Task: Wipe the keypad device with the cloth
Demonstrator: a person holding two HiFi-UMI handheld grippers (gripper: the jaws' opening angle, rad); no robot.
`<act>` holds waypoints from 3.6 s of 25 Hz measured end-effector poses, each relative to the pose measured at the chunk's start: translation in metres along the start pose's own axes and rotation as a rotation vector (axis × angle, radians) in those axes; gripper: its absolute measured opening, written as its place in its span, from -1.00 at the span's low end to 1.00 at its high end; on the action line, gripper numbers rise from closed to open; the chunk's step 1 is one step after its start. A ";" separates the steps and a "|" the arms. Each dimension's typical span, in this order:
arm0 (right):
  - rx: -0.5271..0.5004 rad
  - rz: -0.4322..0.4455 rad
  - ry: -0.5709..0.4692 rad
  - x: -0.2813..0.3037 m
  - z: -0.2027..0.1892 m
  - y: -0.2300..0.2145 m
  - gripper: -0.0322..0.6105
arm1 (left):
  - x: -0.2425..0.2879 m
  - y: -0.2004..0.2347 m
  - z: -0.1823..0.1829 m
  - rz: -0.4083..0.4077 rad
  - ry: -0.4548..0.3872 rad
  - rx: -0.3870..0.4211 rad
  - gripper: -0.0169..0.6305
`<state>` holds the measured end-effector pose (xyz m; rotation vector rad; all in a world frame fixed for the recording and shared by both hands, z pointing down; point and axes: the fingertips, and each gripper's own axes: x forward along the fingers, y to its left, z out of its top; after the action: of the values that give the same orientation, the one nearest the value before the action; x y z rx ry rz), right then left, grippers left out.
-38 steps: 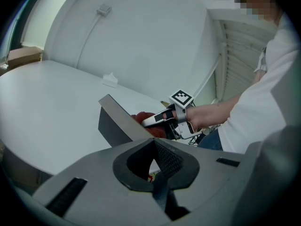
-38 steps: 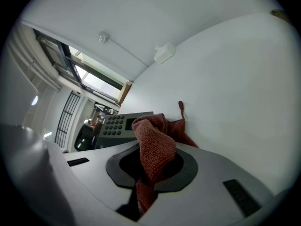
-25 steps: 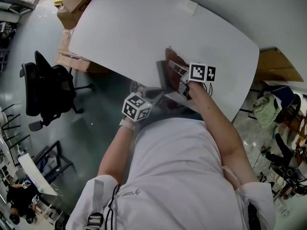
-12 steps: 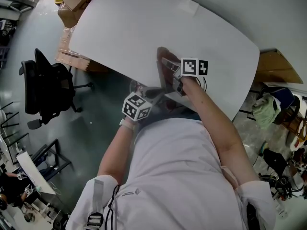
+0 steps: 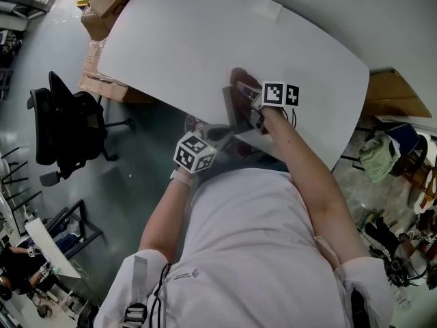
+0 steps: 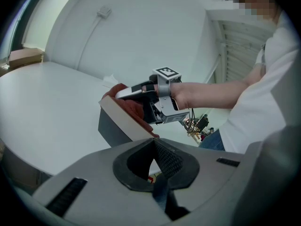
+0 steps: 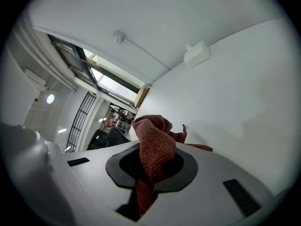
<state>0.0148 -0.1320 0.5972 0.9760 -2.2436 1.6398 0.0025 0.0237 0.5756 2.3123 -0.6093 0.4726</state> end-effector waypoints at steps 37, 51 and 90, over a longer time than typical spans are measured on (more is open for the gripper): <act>0.119 -0.183 0.029 -0.067 -0.072 -0.087 -0.73 | 0.002 -0.001 0.001 0.019 -0.026 0.021 -0.91; 0.051 -0.063 0.036 -0.071 -0.091 -0.022 -0.73 | 0.001 -0.001 0.001 0.018 -0.028 0.030 -0.91; -0.725 0.055 -0.479 -0.288 -0.091 0.169 -0.73 | -0.111 -0.173 0.091 0.221 -0.496 0.225 -0.91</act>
<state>0.1122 0.0911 0.3516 1.1611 -2.8445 0.5062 0.0200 0.1060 0.3669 2.6073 -1.1056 0.0579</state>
